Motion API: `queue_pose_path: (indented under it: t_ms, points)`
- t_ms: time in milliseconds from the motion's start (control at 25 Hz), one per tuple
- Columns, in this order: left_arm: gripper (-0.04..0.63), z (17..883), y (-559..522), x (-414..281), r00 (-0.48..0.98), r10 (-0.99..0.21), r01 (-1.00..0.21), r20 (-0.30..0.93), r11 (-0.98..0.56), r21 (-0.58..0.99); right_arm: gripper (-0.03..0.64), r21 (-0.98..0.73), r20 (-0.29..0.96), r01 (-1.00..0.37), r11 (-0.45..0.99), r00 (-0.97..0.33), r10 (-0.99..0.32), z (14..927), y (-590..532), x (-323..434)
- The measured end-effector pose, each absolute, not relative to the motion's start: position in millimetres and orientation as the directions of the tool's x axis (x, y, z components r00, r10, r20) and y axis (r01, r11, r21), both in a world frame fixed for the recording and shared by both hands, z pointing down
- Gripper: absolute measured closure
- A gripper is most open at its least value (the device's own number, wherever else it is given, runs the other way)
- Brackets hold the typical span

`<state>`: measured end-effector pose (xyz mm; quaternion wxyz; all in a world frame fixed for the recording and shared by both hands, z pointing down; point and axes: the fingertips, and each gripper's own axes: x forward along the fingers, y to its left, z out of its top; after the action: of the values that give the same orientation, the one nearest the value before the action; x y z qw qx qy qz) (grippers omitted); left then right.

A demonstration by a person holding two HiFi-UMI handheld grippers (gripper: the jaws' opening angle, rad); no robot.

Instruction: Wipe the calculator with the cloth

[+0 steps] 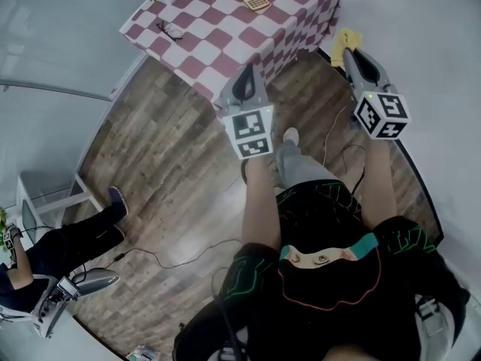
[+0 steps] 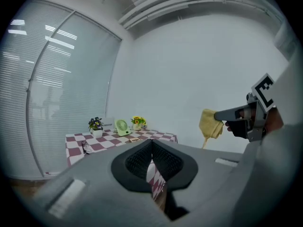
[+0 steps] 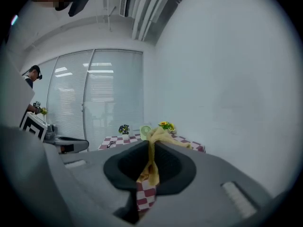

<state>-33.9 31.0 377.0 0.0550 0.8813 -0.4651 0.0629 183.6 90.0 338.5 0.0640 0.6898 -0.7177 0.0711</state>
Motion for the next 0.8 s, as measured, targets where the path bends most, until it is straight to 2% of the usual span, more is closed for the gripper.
queue_pose_path:
  t_ms: [240,480,800]
  points:
    - [0.584,399.6,-23.0,-0.4,0.554,-0.801,-0.828,0.228,-0.558,0.054,0.577,-0.037,0.244,-0.998,0.041,-0.048,-0.969,358.8,31.9,219.0]
    - [0.584,389.9,-73.9,37.4,0.560,-0.801,-0.824,0.210,-0.565,0.044,0.577,-0.051,0.227,-0.998,0.045,-0.055,-0.972,353.5,-20.3,257.2]
    - [0.584,393.0,-115.7,35.9,0.525,-0.817,-0.844,0.238,-0.536,0.024,0.577,-0.086,0.226,-0.994,0.066,-0.084,-0.970,358.3,-69.7,266.7]
